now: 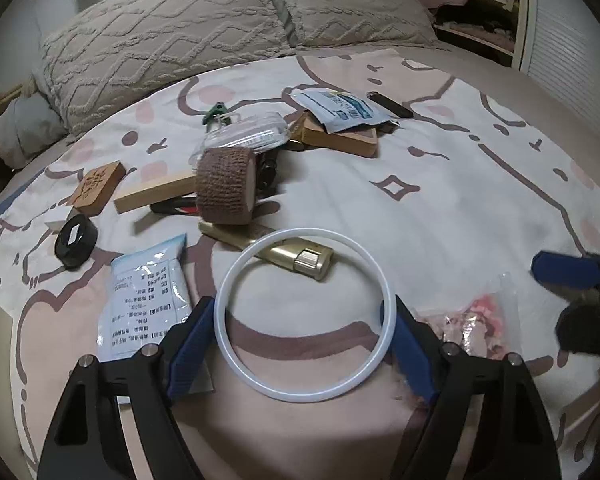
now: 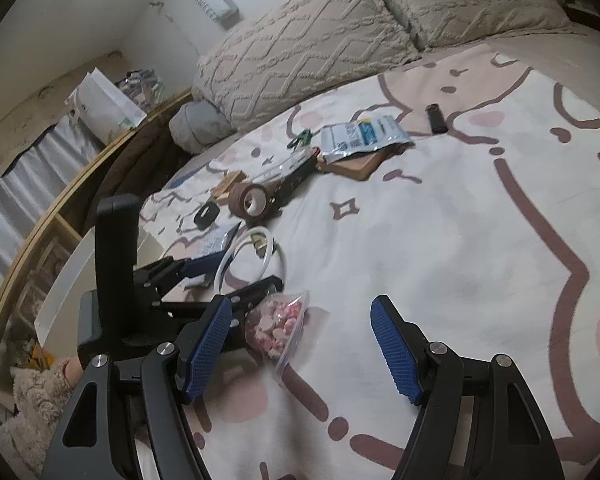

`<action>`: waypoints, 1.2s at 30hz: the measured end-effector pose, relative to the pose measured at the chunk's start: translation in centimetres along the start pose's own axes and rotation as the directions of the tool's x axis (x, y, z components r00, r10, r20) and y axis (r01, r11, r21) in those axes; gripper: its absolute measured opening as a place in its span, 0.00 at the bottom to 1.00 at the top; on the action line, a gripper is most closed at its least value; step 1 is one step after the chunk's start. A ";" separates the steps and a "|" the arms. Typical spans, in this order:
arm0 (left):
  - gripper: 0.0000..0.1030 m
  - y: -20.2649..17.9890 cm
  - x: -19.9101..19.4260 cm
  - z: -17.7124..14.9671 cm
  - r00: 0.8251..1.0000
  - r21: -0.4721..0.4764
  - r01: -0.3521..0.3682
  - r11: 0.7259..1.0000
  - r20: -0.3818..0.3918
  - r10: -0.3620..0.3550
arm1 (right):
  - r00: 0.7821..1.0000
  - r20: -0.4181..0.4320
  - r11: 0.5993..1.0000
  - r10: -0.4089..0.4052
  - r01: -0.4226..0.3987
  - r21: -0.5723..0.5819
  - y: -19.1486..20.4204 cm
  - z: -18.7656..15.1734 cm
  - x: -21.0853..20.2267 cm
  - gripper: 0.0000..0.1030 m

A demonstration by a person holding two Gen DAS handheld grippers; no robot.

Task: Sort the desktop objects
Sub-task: 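Grasp the white plastic ring with the left gripper while the right gripper holds the pink bag, then open the right gripper over the pink bag while the left gripper lifts the white ring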

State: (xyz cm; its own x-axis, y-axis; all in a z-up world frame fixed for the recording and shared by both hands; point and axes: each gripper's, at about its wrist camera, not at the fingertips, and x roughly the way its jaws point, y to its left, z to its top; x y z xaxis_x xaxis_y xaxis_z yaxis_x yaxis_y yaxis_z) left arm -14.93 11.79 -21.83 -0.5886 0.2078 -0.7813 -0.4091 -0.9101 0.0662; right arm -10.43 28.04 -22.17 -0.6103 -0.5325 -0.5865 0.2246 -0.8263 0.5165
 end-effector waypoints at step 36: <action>0.81 4.0 -7.3 -8.8 0.993 -0.212 -0.112 0.971 -0.050 0.103 | 0.940 -0.098 0.924 -0.326 0.295 -0.245 2.4 -0.8 2.8 0.70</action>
State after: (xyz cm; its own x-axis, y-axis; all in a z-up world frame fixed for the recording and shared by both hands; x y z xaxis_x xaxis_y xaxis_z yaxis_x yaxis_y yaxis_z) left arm -6.12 3.46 -21.30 -0.5922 0.0944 -0.8002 -0.1835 -0.9828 0.0199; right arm -10.94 24.47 -23.10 -0.5723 -0.2489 -0.7813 0.2132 -0.9652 0.1512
